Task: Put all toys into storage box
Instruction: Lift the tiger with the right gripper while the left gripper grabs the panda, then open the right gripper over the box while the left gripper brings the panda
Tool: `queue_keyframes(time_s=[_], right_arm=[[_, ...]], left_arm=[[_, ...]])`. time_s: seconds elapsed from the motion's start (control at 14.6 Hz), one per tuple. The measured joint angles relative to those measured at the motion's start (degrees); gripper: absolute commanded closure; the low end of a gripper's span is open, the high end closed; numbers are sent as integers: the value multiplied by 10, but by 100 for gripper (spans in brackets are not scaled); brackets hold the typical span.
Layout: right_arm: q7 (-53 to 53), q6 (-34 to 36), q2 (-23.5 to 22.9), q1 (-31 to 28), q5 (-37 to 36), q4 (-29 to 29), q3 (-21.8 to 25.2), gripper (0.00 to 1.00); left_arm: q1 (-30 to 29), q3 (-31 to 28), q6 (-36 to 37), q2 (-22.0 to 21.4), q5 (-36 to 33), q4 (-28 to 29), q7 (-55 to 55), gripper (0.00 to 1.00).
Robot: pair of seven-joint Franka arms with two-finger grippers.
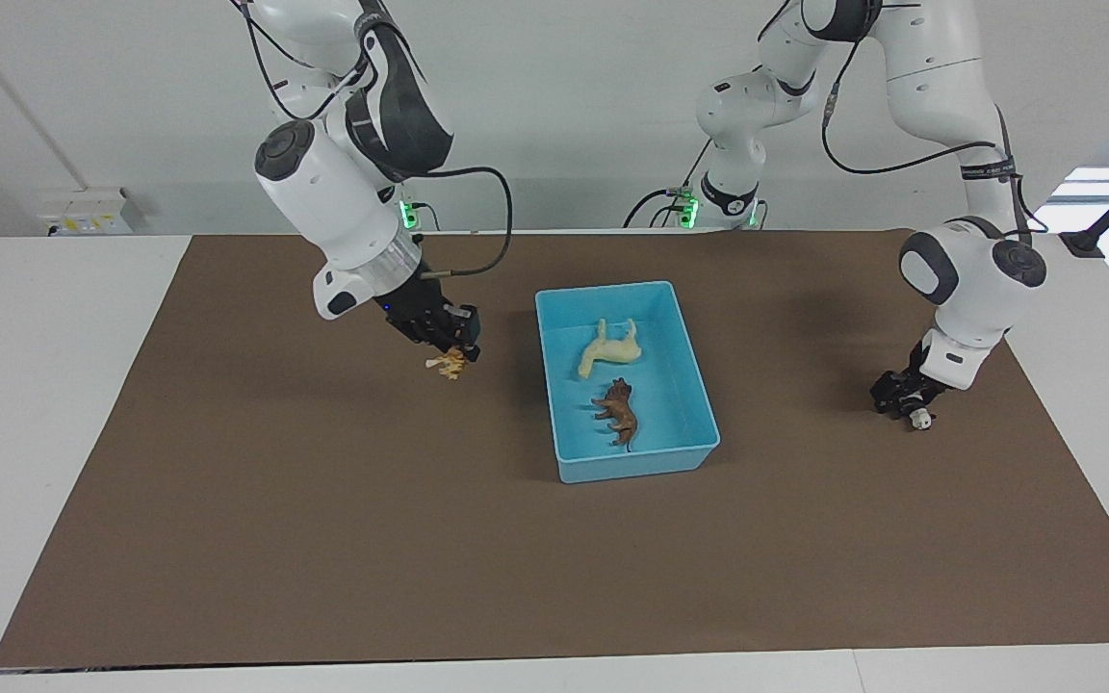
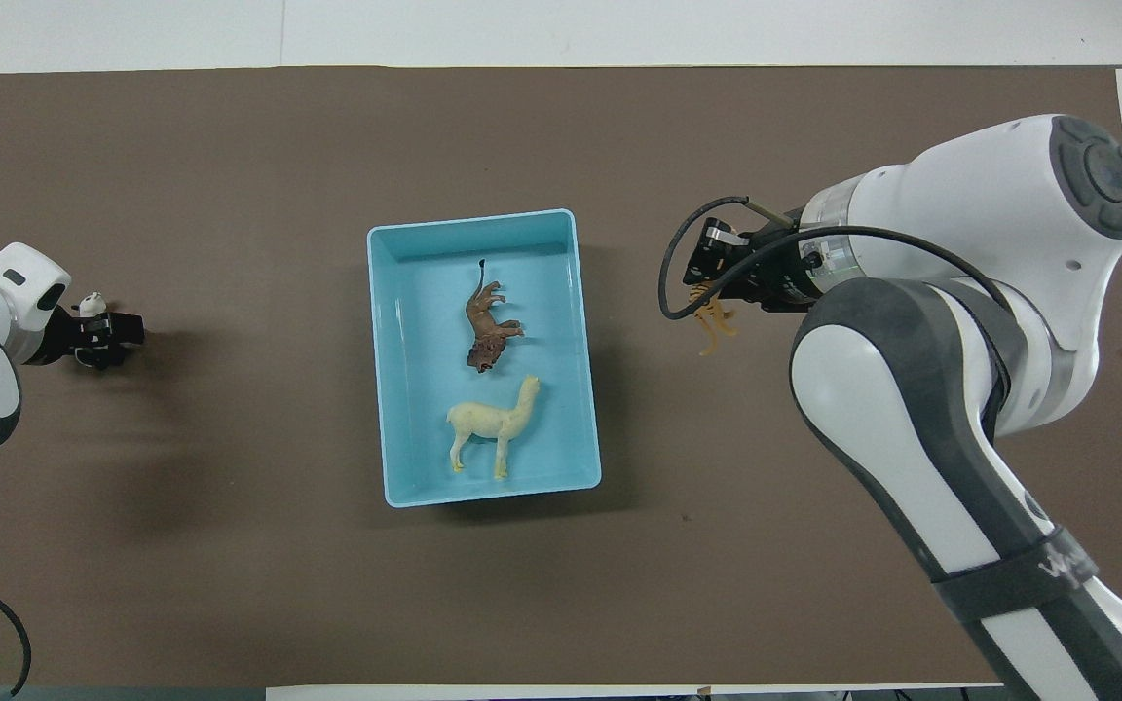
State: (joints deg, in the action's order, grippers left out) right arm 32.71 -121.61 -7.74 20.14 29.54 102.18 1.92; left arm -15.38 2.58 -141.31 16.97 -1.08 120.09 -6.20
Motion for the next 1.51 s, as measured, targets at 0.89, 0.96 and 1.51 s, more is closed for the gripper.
queue_keyframes(time_s=[0.89,0.96,1.51], right_arm=[[214,-240,-81,149,137,-3,1,0],[207,-215,-80,142,117,-3,4,0],[9,26,-20,12,-55,-17,10,0]], left_arm=[[26,14,180,-26,81,-114,106,100],[51,19,194,-37,91,-121,157,100],[342,30,172,-66,97,-118,545,51]])
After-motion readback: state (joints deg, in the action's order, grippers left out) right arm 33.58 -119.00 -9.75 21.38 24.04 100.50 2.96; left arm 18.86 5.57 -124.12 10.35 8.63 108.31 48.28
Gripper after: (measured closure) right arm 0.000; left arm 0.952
